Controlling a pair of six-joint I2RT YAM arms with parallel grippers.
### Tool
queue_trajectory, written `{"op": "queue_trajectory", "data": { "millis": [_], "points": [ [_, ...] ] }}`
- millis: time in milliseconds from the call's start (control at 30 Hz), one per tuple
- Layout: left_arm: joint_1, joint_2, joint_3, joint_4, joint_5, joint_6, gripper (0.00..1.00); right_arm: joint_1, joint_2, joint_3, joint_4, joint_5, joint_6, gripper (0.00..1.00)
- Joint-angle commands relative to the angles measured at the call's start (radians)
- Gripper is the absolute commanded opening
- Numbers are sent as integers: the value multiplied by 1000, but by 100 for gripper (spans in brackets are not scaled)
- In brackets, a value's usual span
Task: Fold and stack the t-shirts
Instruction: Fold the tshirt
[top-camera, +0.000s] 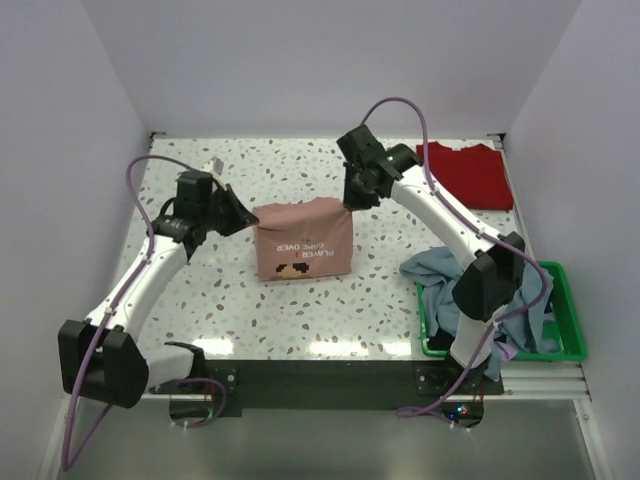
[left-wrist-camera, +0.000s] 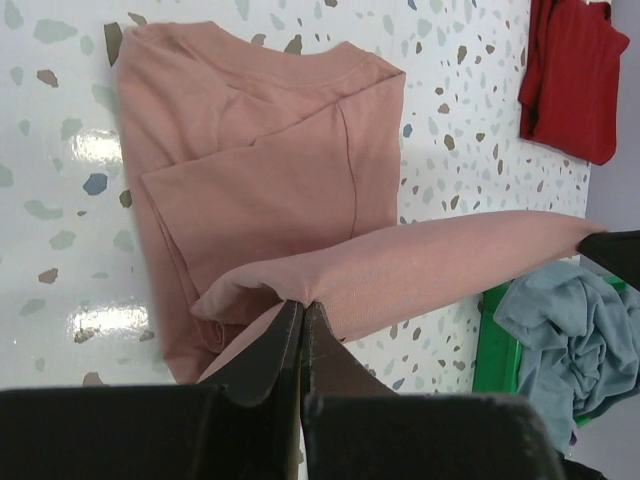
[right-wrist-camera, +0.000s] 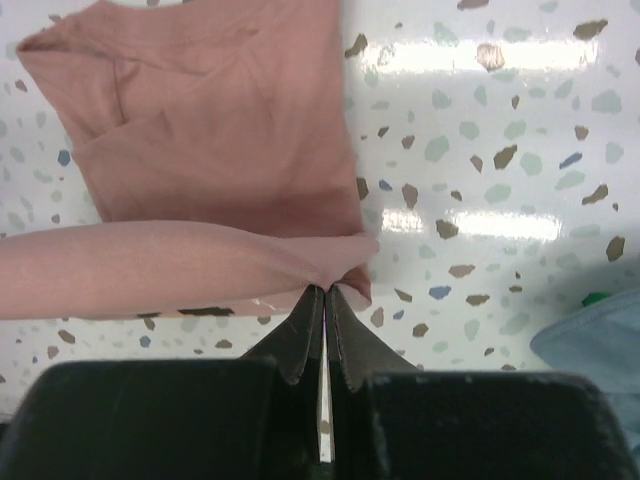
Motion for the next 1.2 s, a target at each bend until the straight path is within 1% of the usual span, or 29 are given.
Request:
{"op": "queue_trajectory", "data": {
  "millis": [0, 500, 600, 733, 900, 1167],
  "points": [
    [21, 46, 68, 89, -15, 12, 0, -19, 52, 106, 12, 27, -47, 0],
    [86, 281, 125, 206, -15, 44, 0, -82, 323, 351, 27, -2, -88, 0],
    [94, 346, 128, 247, 29, 50, 0, -97, 374, 381, 36, -14, -93, 0],
    [106, 422, 152, 281, 43, 52, 0, -112, 431, 422, 52, -36, -91, 0],
    [117, 502, 209, 292, 22, 52, 0, -128, 513, 479, 58, -60, -94, 0],
    [123, 557, 258, 280, -52, 43, 0, -144, 581, 537, 87, -109, -90, 0]
  ]
}}
